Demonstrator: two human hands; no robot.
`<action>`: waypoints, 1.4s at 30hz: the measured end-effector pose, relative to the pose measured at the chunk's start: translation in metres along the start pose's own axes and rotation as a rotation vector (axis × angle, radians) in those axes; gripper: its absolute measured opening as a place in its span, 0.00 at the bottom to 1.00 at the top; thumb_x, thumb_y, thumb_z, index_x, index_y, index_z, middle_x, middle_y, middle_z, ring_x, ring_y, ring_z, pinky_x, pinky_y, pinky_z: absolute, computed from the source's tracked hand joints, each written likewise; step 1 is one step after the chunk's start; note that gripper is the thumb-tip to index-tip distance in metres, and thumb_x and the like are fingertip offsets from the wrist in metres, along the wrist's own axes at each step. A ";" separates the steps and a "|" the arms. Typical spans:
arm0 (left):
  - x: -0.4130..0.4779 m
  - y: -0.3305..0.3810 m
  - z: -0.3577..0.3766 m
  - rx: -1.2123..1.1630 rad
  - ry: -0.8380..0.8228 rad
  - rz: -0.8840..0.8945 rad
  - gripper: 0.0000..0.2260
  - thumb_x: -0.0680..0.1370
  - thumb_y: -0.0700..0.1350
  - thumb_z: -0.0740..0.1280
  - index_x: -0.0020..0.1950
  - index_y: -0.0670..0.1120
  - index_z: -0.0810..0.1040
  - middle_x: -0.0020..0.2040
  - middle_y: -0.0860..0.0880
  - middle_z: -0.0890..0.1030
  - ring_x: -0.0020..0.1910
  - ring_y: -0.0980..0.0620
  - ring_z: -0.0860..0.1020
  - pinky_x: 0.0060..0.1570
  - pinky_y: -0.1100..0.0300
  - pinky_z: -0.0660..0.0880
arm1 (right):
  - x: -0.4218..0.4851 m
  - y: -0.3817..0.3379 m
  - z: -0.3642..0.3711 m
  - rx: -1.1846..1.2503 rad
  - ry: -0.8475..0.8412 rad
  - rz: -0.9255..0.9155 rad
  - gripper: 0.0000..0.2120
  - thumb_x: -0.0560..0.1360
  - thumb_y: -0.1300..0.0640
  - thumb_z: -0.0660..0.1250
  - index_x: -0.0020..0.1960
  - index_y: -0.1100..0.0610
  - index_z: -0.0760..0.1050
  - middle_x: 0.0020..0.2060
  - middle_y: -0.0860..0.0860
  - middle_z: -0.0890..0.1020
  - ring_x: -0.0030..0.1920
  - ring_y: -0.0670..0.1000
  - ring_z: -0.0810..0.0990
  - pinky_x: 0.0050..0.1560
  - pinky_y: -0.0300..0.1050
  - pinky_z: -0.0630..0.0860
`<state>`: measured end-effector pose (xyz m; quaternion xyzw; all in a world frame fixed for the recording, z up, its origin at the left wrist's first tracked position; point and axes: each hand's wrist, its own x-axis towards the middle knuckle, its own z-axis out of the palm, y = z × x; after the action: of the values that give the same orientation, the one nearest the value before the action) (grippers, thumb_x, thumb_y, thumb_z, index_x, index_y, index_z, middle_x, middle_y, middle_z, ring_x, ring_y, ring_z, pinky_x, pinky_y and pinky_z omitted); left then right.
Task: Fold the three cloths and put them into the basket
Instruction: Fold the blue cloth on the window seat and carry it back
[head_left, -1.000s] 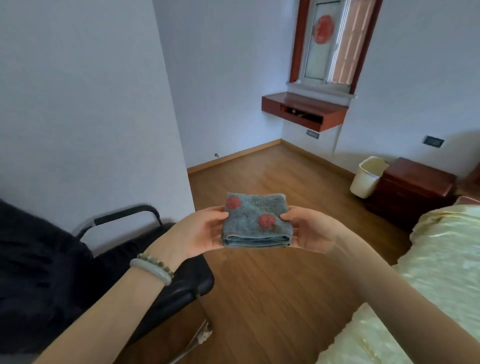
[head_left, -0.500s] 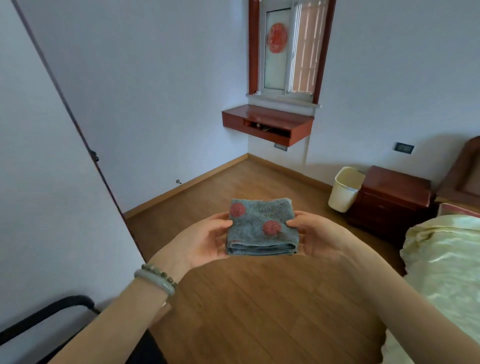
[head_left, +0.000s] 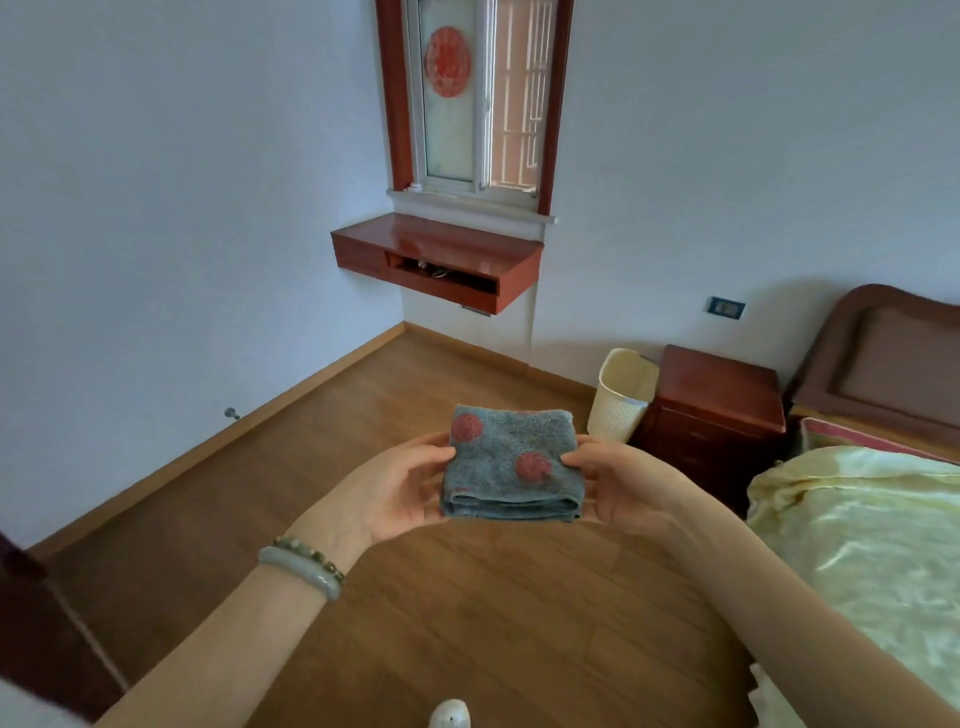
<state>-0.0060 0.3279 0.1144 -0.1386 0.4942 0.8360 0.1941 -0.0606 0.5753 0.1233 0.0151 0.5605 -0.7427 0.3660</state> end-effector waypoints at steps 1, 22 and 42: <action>0.024 0.014 -0.004 0.012 -0.016 -0.002 0.18 0.74 0.37 0.66 0.64 0.44 0.75 0.57 0.40 0.78 0.51 0.44 0.80 0.40 0.52 0.80 | 0.019 -0.011 -0.006 -0.006 0.015 -0.012 0.15 0.74 0.66 0.61 0.59 0.58 0.74 0.50 0.57 0.81 0.43 0.53 0.83 0.39 0.47 0.81; 0.461 0.227 0.002 0.150 -0.179 -0.146 0.15 0.77 0.37 0.63 0.63 0.44 0.76 0.62 0.38 0.78 0.61 0.40 0.76 0.50 0.46 0.80 | 0.340 -0.228 -0.176 0.135 0.250 -0.087 0.14 0.75 0.66 0.61 0.59 0.58 0.75 0.47 0.56 0.81 0.39 0.52 0.83 0.35 0.45 0.80; 0.843 0.329 0.129 0.256 -0.222 -0.237 0.13 0.77 0.34 0.62 0.58 0.45 0.79 0.54 0.40 0.81 0.45 0.44 0.82 0.35 0.51 0.80 | 0.543 -0.420 -0.430 0.208 0.437 -0.104 0.16 0.73 0.69 0.60 0.59 0.57 0.75 0.52 0.59 0.80 0.42 0.55 0.83 0.35 0.45 0.79</action>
<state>-0.9100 0.4557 0.0725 -0.0769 0.5524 0.7477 0.3604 -0.8597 0.6955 0.0736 0.1840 0.5470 -0.7933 0.1938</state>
